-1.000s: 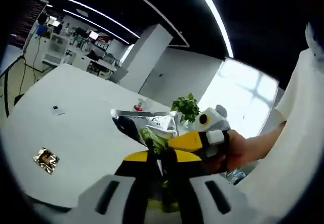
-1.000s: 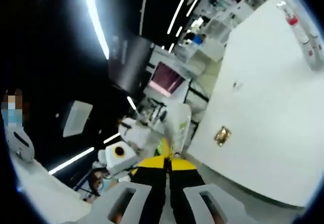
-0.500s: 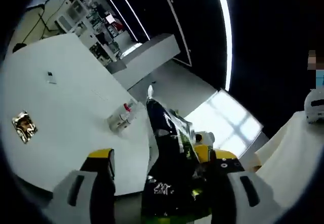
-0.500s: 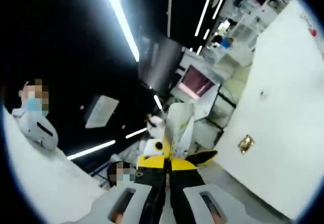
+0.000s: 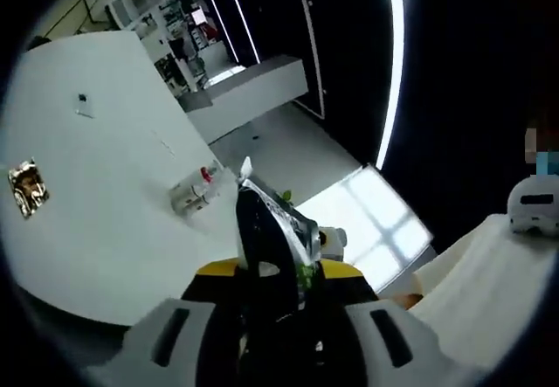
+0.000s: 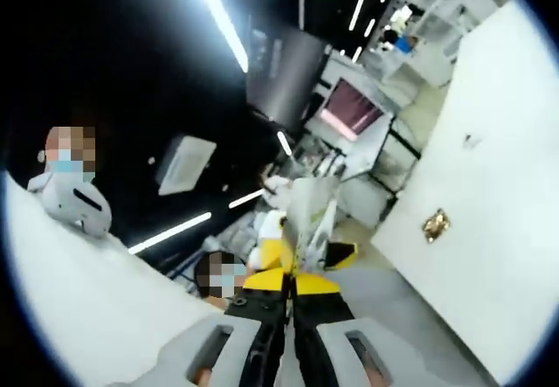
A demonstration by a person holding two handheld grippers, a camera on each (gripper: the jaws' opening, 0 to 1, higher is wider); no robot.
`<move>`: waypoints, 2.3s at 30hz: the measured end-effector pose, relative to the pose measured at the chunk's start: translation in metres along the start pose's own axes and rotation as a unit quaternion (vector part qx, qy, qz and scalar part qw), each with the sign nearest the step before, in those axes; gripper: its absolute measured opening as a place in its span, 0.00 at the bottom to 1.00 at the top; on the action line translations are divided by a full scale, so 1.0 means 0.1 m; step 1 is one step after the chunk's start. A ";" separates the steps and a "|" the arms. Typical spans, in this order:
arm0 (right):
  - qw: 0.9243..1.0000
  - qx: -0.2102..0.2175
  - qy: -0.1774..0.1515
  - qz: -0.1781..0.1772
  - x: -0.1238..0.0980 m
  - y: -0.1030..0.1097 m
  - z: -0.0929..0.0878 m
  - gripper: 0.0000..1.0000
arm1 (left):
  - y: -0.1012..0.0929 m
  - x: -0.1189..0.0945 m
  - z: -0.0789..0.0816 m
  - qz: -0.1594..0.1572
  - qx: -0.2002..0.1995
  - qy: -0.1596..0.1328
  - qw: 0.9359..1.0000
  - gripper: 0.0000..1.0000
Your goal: Arrange the skincare products in the storage area until every visible bottle or jar stands upright without overlapping.
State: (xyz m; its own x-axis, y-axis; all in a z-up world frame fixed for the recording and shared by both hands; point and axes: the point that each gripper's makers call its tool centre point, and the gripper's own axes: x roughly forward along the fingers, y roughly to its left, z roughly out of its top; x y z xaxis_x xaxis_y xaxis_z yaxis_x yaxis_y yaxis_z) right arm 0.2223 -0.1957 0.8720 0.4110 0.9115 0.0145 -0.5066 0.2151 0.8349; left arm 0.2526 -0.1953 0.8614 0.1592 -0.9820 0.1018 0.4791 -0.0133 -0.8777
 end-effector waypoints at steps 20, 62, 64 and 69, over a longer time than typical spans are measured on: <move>0.999 0.045 0.003 0.031 -0.07 -0.08 0.08 0.00 | 0.01 -0.07 0.14 -0.019 -0.058 -0.028 0.998 0.10; 0.989 0.114 -0.097 -0.009 -0.03 -0.30 0.12 0.00 | 0.23 -0.17 0.30 0.042 -0.049 -0.084 0.994 0.00; 0.988 0.120 -0.096 -0.007 -0.02 -0.30 0.14 0.00 | 0.23 -0.17 0.31 0.041 -0.052 -0.087 0.994 0.00; 0.987 0.129 -0.101 -0.005 0.03 -0.32 0.18 0.00 | 0.17 -0.14 0.27 0.021 -0.052 -0.069 0.996 0.00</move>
State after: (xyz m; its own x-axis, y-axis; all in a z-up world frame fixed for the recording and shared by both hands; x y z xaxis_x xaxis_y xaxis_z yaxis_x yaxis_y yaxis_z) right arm 0.2535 -0.2059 0.8556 0.5712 0.8155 0.0933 -0.3033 0.1041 0.9472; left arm 0.2816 -0.1769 0.8581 0.2984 -0.9466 0.1219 0.3789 0.0002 -0.9254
